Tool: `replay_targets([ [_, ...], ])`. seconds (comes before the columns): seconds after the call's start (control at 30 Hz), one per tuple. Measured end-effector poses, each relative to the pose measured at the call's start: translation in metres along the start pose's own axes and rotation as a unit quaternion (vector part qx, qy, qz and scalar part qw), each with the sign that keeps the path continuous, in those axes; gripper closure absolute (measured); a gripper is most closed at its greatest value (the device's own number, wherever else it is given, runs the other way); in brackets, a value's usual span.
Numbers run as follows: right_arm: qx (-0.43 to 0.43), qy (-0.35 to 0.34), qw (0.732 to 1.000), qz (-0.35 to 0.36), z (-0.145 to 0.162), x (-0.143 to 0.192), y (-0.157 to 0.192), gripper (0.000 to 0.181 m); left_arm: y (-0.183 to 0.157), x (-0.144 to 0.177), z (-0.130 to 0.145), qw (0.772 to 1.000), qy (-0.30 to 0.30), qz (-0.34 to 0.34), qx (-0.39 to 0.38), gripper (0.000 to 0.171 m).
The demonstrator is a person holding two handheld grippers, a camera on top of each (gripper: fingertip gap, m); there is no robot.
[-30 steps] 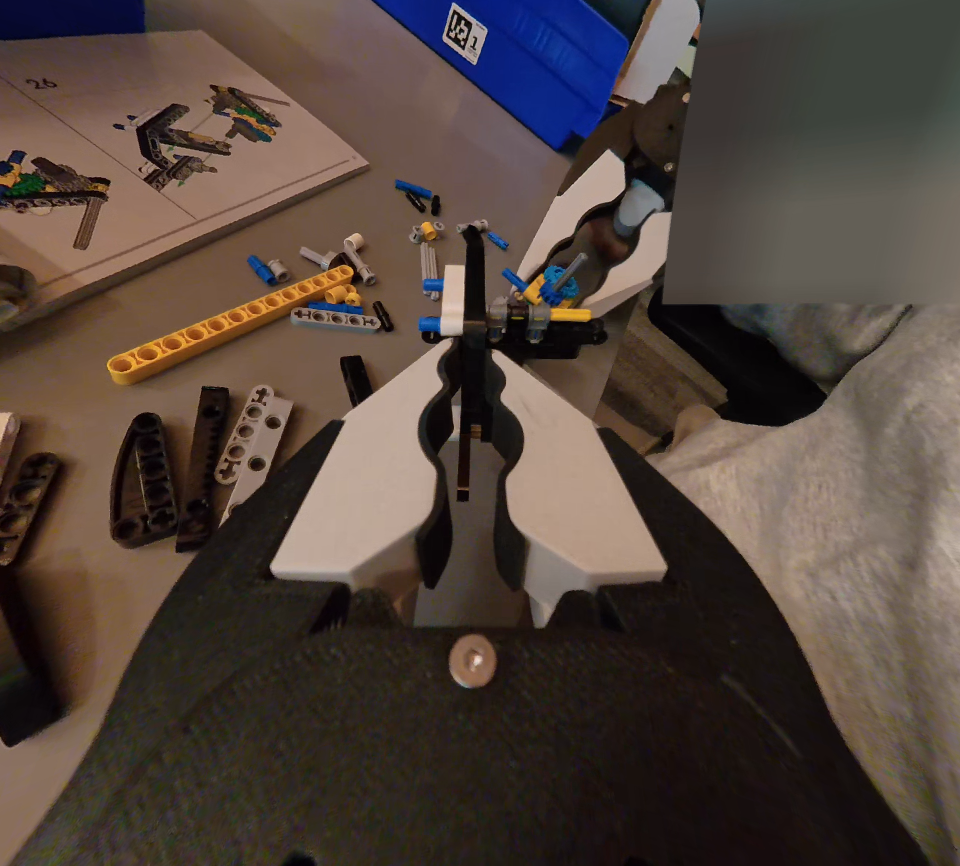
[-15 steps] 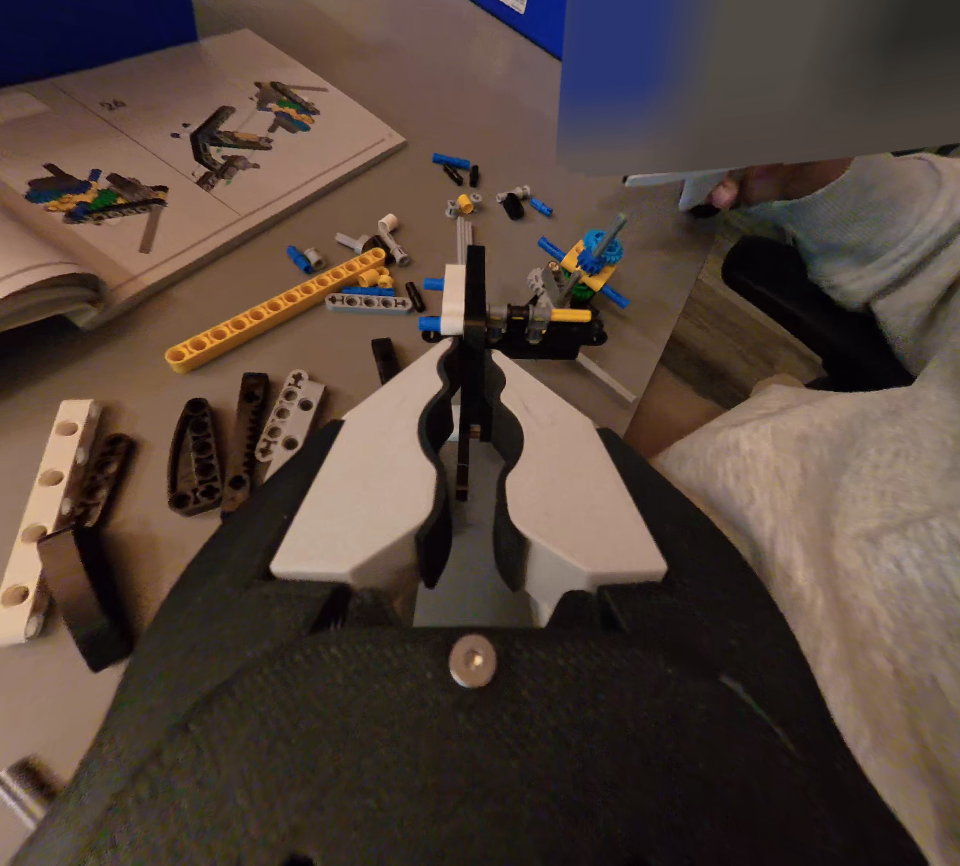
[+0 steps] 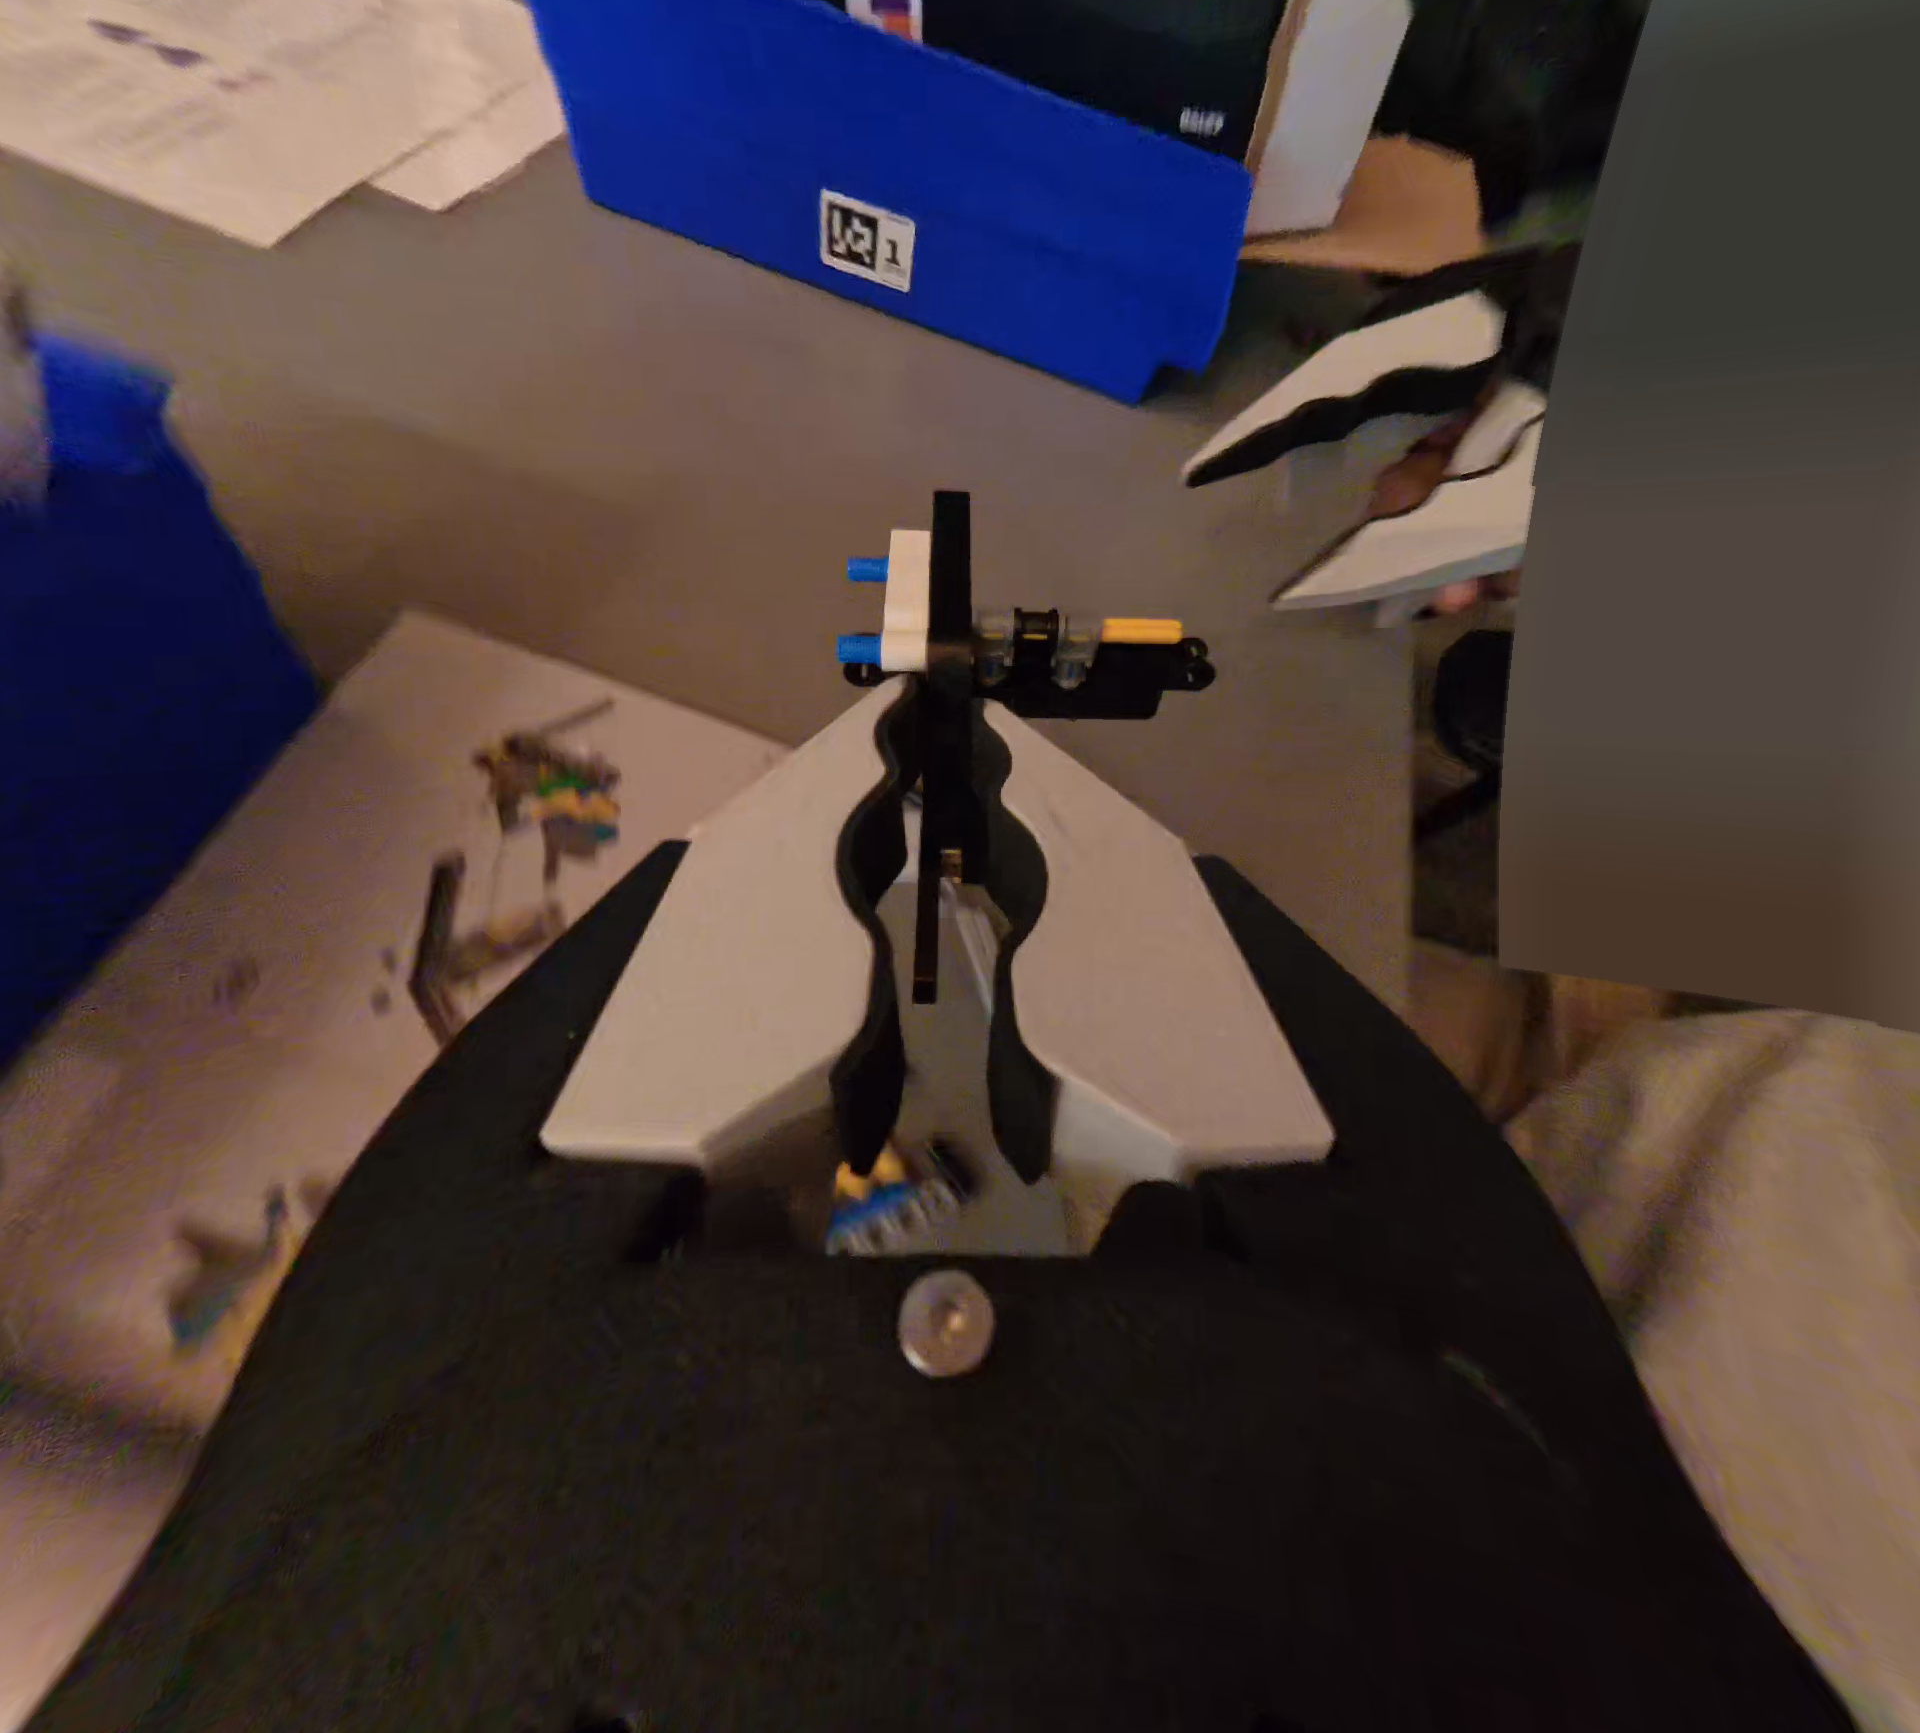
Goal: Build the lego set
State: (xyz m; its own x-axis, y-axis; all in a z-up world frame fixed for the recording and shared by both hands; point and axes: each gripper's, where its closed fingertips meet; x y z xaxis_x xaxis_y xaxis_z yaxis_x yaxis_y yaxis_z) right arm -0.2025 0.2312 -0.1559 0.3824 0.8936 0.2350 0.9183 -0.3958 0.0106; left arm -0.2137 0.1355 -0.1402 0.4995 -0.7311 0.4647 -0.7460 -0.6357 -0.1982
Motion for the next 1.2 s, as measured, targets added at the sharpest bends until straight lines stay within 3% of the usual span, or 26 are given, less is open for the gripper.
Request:
replay_targets([
  [0.13,-0.01,-0.02,0.999,0.05,-0.001,0.022,-0.015,0.141,0.01,-0.069,-0.009,0.993,0.088,0.065,-0.041,0.166],
  [0.23,-0.001,-0.02,0.998,0.053,0.0,0.027,-0.017,0.141,0.008,-0.107,-0.011,0.986,0.118,0.091,-0.074,0.166],
  [0.37,0.02,0.014,0.998,0.055,0.012,0.023,-0.017,0.141,0.016,-0.137,0.001,0.975,0.171,0.083,-0.115,0.167],
  [0.5,0.037,0.026,0.997,0.058,0.015,0.022,-0.016,0.141,0.018,-0.148,0.006,0.974,0.182,0.083,-0.107,0.167],
  [0.67,0.026,0.019,0.998,0.055,0.014,0.024,-0.017,0.141,0.023,-0.152,0.007,0.974,0.18,0.075,-0.111,0.165],
  [0.93,0.01,0.009,0.998,0.06,0.012,0.026,-0.022,0.141,0.021,-0.14,0.008,0.976,0.174,0.08,-0.106,0.142],
  [1.07,0.011,0.01,0.998,0.06,0.012,0.024,-0.022,0.14,0.024,-0.106,-0.004,0.986,0.134,0.064,-0.082,0.139],
  [1.2,0.012,-0.001,0.997,0.073,0.008,0.021,-0.022,0.119,0.024,-0.049,-0.018,0.998,0.039,0.037,-0.042,0.138],
])
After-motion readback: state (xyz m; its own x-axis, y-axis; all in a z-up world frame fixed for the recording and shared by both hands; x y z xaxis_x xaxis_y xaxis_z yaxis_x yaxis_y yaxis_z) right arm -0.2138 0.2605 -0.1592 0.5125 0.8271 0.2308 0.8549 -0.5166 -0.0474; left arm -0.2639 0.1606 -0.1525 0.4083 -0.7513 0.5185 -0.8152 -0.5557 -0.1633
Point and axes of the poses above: each gripper's, where its closed fingertips meet, x back along the fingers, z out of its underside, y = z × x across the jaws, and after that the axes turned 1 degree about z, right-handed
